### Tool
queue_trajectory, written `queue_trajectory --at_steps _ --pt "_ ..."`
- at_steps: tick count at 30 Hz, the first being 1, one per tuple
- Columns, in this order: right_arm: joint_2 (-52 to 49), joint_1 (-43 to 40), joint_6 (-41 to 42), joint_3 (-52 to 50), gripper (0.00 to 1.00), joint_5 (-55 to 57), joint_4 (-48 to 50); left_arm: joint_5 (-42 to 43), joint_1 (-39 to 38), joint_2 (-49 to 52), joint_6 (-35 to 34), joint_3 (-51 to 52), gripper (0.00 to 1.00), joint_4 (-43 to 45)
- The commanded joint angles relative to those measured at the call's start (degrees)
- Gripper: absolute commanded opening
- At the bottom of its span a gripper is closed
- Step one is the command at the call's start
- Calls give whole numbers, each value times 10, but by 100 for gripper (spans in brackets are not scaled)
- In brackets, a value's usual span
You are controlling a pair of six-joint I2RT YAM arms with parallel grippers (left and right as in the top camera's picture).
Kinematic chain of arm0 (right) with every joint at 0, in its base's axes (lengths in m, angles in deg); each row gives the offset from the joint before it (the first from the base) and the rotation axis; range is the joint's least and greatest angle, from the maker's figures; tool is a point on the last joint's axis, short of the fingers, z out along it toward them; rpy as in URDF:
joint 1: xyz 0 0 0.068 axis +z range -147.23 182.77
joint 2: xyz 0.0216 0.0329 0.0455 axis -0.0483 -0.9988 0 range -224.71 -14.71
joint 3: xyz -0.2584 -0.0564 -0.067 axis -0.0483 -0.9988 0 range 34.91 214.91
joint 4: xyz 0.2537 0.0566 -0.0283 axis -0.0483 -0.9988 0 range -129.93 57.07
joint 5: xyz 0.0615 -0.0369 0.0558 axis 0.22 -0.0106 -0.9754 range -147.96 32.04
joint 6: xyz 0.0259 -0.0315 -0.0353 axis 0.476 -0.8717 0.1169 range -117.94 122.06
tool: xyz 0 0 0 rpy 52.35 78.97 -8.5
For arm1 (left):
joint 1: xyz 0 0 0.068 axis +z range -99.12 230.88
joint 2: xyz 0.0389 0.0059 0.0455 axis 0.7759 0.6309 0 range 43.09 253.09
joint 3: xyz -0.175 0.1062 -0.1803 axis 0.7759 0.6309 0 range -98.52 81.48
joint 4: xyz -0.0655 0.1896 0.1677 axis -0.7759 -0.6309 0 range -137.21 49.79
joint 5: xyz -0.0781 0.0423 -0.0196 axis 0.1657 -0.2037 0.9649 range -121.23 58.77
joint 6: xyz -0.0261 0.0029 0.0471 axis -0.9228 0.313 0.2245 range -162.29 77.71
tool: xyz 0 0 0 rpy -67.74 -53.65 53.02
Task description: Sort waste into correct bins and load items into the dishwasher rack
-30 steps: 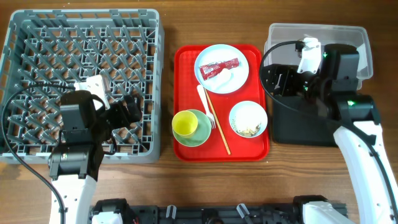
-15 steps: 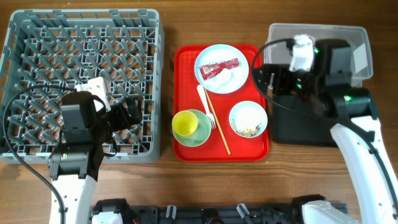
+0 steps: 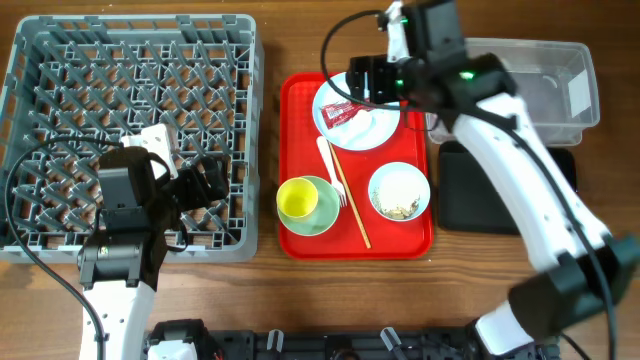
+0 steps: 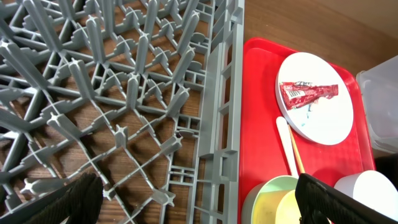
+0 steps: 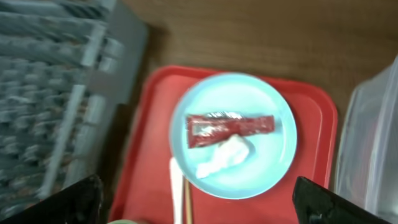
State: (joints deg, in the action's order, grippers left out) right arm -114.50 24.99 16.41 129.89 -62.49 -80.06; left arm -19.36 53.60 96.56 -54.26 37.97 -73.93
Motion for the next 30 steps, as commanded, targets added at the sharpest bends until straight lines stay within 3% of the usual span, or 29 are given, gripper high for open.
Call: queue_trajectory --at_steps 1,13,22,30 --pt "-77 16 80 8 96 67 4 5 -3 2 -7 -10 100 0" --pt "-245 31 157 7 86 46 10 5 -3 2 -7 -10 100 -5" --pt "-260 34 203 5 65 46 44 5 -3 2 -7 -10 100 -12" --pt "-264 33 221 -23 58 48 45 5 -3 2 -7 -10 100 -17"
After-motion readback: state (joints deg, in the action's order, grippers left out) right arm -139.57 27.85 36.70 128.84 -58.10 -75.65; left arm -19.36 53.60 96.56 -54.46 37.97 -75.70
